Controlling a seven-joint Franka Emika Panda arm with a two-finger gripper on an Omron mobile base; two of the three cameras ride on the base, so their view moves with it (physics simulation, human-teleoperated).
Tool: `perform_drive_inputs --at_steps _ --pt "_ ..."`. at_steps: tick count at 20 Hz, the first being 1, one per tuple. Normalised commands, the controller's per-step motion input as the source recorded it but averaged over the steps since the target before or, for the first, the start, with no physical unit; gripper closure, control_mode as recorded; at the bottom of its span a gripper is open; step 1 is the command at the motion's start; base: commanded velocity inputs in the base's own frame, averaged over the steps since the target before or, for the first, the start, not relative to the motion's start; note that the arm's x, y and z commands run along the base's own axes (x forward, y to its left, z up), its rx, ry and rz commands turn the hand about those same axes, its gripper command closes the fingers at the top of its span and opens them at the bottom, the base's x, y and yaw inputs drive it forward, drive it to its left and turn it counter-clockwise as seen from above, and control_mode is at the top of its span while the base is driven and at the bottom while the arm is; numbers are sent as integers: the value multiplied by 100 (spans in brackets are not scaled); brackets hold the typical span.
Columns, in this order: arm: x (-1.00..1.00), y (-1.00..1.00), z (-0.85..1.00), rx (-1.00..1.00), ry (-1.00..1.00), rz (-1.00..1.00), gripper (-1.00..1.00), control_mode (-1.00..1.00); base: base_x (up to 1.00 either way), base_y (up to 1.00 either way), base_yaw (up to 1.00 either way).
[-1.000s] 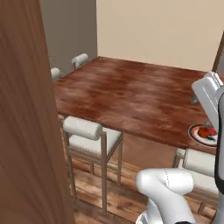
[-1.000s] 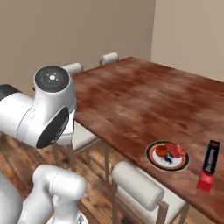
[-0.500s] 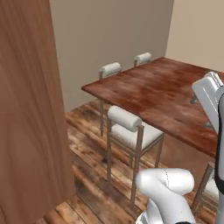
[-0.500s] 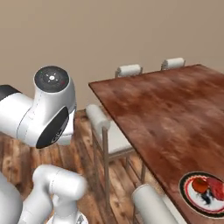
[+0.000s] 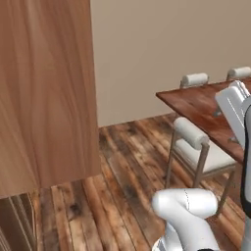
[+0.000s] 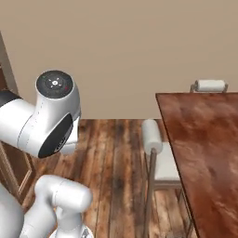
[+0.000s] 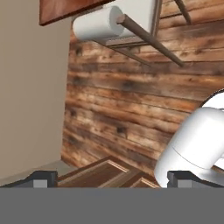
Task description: Retrieve the tupperware and aluminum foil from the cabinet and place them on the dining counter near the plate with tomato and steak to prepare for storing leftovers.
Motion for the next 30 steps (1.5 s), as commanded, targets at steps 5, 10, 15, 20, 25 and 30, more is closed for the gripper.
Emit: perform_drive_inputs --at_steps 5,10,15,20,25,30 --pt "0 0 0 0 0 0 -100 100 0 2 63" --pt "0 0 0 0 0 0 -100 100 0 0 64" --pt "0 0 0 0 0 0 -100 100 0 2 66" --pt "0 0 0 0 0 0 -100 100 0 24 65" --pt "0 0 0 0 0 0 -100 100 1 48 53" --pt "0 0 0 0 0 0 -100 100 0 55 49"
